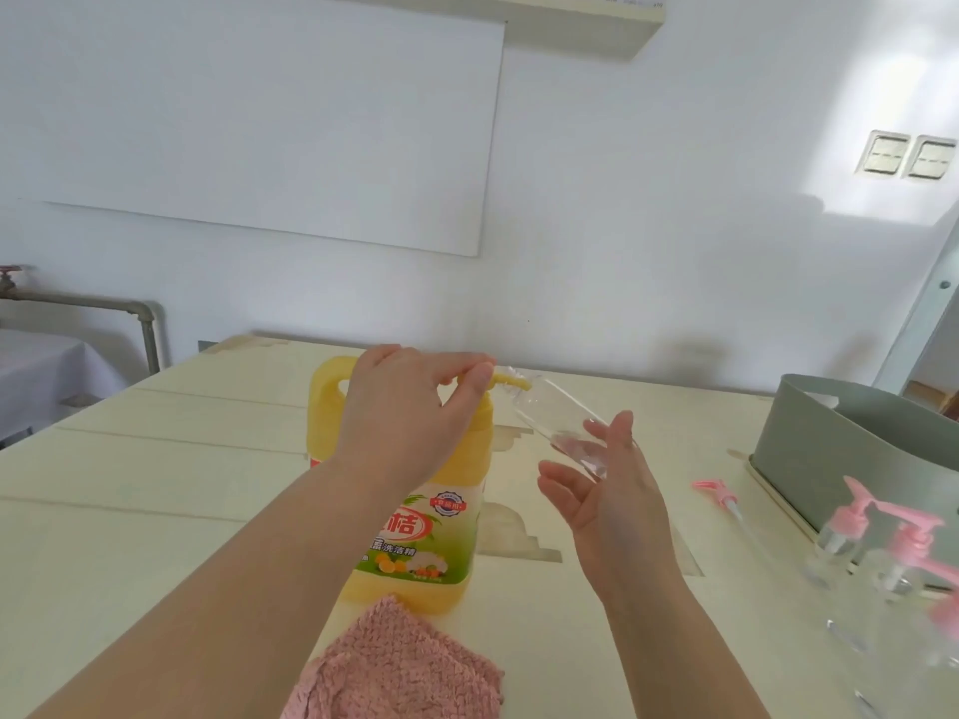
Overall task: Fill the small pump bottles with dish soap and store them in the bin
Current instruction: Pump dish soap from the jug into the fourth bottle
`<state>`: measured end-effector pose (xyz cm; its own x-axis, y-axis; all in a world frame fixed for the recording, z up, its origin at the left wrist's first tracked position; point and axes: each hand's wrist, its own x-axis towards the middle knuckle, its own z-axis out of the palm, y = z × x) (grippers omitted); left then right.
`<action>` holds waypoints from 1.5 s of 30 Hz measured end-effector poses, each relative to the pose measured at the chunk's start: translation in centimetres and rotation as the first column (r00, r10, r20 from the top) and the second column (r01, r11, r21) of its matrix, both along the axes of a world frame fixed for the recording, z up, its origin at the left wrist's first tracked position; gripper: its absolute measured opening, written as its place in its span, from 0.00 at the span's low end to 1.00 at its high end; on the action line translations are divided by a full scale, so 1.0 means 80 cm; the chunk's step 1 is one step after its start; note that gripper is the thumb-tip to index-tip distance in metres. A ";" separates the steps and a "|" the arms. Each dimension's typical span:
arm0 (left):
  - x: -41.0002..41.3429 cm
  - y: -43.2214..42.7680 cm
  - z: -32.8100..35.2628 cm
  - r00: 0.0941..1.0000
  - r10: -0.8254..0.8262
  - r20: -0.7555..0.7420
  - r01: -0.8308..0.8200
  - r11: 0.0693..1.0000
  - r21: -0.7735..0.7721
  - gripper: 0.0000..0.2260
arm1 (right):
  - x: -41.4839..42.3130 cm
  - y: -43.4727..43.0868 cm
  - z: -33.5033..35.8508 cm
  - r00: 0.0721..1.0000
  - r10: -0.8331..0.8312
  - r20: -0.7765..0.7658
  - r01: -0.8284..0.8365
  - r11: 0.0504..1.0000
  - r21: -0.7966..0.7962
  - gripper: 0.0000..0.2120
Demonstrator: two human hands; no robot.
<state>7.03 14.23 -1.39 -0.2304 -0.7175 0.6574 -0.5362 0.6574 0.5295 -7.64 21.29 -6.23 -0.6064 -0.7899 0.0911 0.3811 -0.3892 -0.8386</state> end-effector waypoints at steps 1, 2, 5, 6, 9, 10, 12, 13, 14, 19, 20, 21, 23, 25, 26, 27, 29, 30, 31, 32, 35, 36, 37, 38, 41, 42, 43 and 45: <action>0.000 0.000 0.003 1.000 -0.005 0.016 0.005 1.000 0.022 0.12 | -0.001 0.001 0.000 0.998 -0.016 -0.057 0.018 0.999 0.044 0.24; 0.001 0.000 0.006 1.000 -0.010 0.027 0.009 0.999 0.049 0.11 | -0.002 0.002 0.001 0.995 -0.027 -0.097 0.035 0.996 0.077 0.24; 0.004 -0.002 0.018 0.998 -0.060 0.019 0.056 0.985 0.163 0.11 | -0.003 0.006 0.005 0.991 -0.022 -0.134 0.036 0.994 0.100 0.24; 0.005 -0.003 0.021 0.997 -0.080 0.012 0.076 0.978 0.196 0.11 | -0.002 0.007 0.006 0.992 -0.009 -0.126 0.021 0.996 0.090 0.24; 0.008 -0.002 0.030 0.993 -0.119 -0.009 0.118 0.967 0.224 0.13 | 0.000 0.009 0.011 0.996 0.052 -0.069 -0.052 0.999 0.008 0.19; 0.007 0.000 0.034 0.992 -0.126 -0.015 0.126 0.968 0.219 0.14 | -0.002 0.011 0.012 0.997 0.067 -0.049 -0.068 0.997 -0.027 0.16; 0.004 0.000 0.041 0.993 -0.118 0.003 0.115 0.973 0.199 0.15 | -0.002 0.011 0.016 0.995 0.096 -0.025 -0.098 0.990 -0.098 0.13; 0.002 -0.001 0.043 0.994 -0.112 0.020 0.106 0.976 0.191 0.15 | -0.002 0.012 0.017 0.994 0.108 -0.021 -0.110 0.986 -0.126 0.13; -0.001 -0.003 0.043 0.994 -0.111 0.023 0.104 0.976 0.189 0.14 | -0.002 0.011 0.017 0.993 0.116 -0.018 -0.117 0.982 -0.147 0.13; -0.012 -0.008 0.032 0.992 -0.114 -0.044 0.121 0.976 0.183 0.11 | -0.009 0.007 0.012 0.993 0.117 -0.021 -0.119 0.976 -0.182 0.11; -0.013 -0.008 0.028 0.993 -0.099 -0.058 0.108 0.978 0.179 0.11 | -0.010 0.006 0.009 0.993 0.118 -0.026 -0.120 0.976 -0.184 0.11; -0.013 -0.008 0.024 0.994 -0.082 -0.076 0.094 0.981 0.169 0.11 | -0.011 0.005 0.007 0.993 0.119 -0.029 -0.122 0.975 -0.187 0.11; -0.014 -0.007 0.015 0.990 -0.062 -0.124 0.079 0.987 0.137 0.11 | -0.011 0.002 0.003 0.992 0.123 -0.023 -0.125 0.973 -0.193 0.11; -0.016 -0.004 0.009 0.990 -0.051 -0.132 0.064 0.993 0.094 0.12 | -0.011 0.001 0.001 0.993 0.119 -0.009 -0.119 0.973 -0.196 0.10; -0.016 -0.001 0.008 0.993 -0.042 -0.109 0.051 0.995 0.082 0.12 | -0.011 0.000 0.000 0.994 0.114 -0.003 -0.112 0.975 -0.194 0.10; -0.017 0.002 0.007 0.996 -0.034 -0.081 0.040 0.996 0.077 0.12 | -0.011 0.000 0.000 0.994 0.107 0.001 -0.105 0.976 -0.191 0.09; -0.017 0.006 0.008 0.998 -0.029 -0.057 0.033 0.997 0.067 0.12 | -0.010 0.001 0.003 0.996 0.087 0.011 -0.084 0.980 -0.180 0.07; -0.016 0.006 0.007 0.998 -0.021 -0.053 0.025 0.998 0.066 0.12 | -0.008 0.001 0.006 0.997 0.072 0.011 -0.069 0.983 -0.171 0.07; -0.015 0.006 0.007 0.998 -0.015 -0.057 0.019 0.997 0.070 0.12 | -0.007 0.002 0.008 0.999 0.053 0.005 -0.051 0.986 -0.158 0.09; -0.014 0.005 0.008 0.998 -0.017 -0.067 0.021 0.997 0.074 0.12 | -0.006 0.002 0.010 0.999 0.033 -0.002 -0.033 0.989 -0.143 0.12; -0.011 0.001 0.014 0.994 -0.053 -0.096 0.063 0.992 0.105 0.11 | -0.006 0.004 0.014 1.000 0.003 -0.010 -0.004 0.993 -0.115 0.10; -0.009 0.000 0.016 0.993 -0.069 -0.099 0.082 0.988 0.133 0.11 | -0.006 0.005 0.016 1.000 0.005 -0.010 -0.006 0.993 -0.114 0.09; -0.008 -0.002 0.017 0.991 -0.086 -0.104 0.103 0.980 0.168 0.10 | -0.006 0.006 0.017 1.000 0.012 -0.006 -0.013 0.993 -0.121 0.07; -0.007 -0.003 0.020 0.988 -0.103 -0.113 0.125 0.970 0.207 0.10 | -0.005 0.006 0.018 1.000 0.023 -0.005 -0.023 0.992 -0.126 0.07; -0.005 -0.005 0.028 0.983 -0.143 -0.116 0.171 0.945 0.281 0.09 | -0.005 0.006 0.021 1.000 0.031 -0.003 -0.031 0.990 -0.138 0.09; -0.006 -0.006 0.033 0.981 -0.152 -0.117 0.180 0.942 0.284 0.09 | -0.007 0.003 0.024 1.000 0.031 -0.002 -0.031 0.989 -0.144 0.08; -0.005 -0.006 0.035 0.980 -0.158 -0.119 0.186 0.941 0.284 0.08 | -0.008 0.003 0.024 1.000 0.030 -0.001 -0.030 0.989 -0.148 0.07; -0.003 -0.004 0.037 0.977 -0.172 -0.126 0.200 0.946 0.257 0.07 | -0.008 0.003 0.025 1.000 0.027 -0.006 -0.028 0.986 -0.164 0.07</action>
